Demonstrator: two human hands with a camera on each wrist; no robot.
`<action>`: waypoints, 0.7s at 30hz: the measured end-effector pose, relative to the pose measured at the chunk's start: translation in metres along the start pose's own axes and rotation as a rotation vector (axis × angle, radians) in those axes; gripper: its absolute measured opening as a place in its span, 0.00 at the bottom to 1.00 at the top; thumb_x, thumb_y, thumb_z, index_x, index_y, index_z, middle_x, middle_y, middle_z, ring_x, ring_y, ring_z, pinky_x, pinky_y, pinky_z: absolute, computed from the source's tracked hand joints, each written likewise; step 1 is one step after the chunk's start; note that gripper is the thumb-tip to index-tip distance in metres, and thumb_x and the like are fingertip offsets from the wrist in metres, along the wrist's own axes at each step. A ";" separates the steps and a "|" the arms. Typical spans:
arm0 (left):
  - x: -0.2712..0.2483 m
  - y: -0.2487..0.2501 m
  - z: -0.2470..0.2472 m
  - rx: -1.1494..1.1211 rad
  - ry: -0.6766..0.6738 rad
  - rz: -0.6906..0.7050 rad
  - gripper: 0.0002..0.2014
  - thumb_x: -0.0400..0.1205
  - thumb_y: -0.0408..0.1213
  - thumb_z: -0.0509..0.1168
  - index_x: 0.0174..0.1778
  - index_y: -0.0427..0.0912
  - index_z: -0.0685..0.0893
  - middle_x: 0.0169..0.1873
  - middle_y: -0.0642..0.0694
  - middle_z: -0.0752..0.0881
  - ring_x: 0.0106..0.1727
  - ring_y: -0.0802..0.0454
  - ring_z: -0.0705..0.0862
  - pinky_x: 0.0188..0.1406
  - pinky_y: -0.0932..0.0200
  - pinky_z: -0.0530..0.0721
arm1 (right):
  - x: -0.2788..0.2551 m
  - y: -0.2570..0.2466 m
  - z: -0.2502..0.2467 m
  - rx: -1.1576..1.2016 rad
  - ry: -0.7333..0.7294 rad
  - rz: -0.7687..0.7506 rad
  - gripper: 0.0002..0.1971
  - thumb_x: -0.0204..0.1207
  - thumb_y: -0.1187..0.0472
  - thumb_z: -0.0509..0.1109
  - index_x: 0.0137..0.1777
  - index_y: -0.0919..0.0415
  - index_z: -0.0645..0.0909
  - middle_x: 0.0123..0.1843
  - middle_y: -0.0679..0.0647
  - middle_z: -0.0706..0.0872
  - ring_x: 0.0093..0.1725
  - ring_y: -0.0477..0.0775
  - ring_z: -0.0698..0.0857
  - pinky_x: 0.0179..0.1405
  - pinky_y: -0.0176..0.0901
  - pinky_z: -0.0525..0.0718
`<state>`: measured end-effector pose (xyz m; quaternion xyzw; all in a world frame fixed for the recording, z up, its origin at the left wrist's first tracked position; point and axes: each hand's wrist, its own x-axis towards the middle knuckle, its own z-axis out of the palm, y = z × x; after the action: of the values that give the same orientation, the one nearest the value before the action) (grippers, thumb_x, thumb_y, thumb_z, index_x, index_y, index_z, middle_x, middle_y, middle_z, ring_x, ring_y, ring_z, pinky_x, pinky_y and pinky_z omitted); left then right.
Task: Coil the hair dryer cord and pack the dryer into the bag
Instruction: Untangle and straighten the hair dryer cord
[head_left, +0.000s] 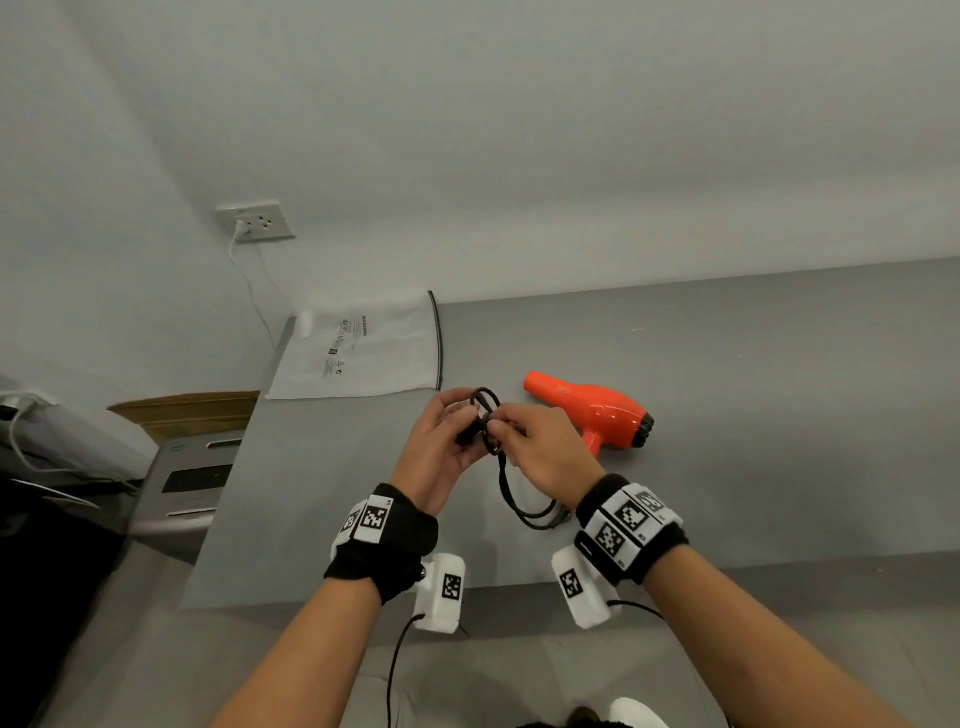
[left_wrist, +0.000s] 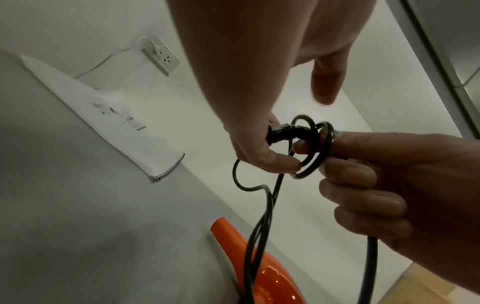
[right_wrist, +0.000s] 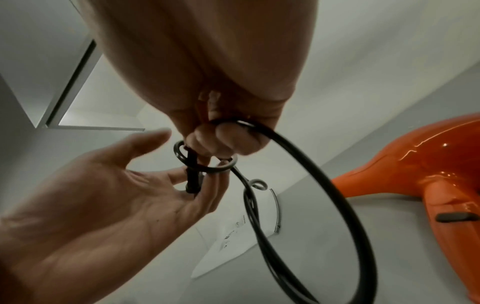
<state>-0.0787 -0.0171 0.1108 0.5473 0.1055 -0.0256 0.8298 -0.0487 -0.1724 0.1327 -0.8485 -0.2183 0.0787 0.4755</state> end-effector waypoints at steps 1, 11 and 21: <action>-0.002 0.000 0.000 0.078 0.024 0.018 0.12 0.85 0.32 0.67 0.64 0.38 0.81 0.54 0.38 0.86 0.51 0.44 0.89 0.54 0.46 0.89 | 0.000 0.000 0.000 -0.006 0.008 -0.005 0.10 0.84 0.63 0.65 0.43 0.65 0.85 0.26 0.42 0.77 0.25 0.39 0.75 0.32 0.39 0.74; 0.009 -0.001 -0.026 0.483 0.390 0.002 0.10 0.89 0.37 0.60 0.57 0.35 0.84 0.47 0.40 0.91 0.32 0.43 0.94 0.31 0.58 0.91 | -0.015 0.029 -0.021 0.179 0.054 0.060 0.09 0.83 0.64 0.67 0.45 0.64 0.88 0.21 0.43 0.71 0.23 0.46 0.68 0.23 0.38 0.66; 0.017 0.008 -0.060 0.522 0.462 -0.020 0.09 0.89 0.38 0.62 0.49 0.37 0.83 0.39 0.41 0.86 0.27 0.50 0.85 0.32 0.56 0.87 | 0.014 0.097 -0.087 0.272 0.396 0.437 0.14 0.84 0.65 0.64 0.36 0.61 0.84 0.22 0.54 0.72 0.14 0.45 0.66 0.15 0.33 0.66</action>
<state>-0.0693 0.0420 0.0920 0.7313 0.2859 0.0645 0.6159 0.0220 -0.2775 0.0987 -0.8029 0.0782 0.0409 0.5895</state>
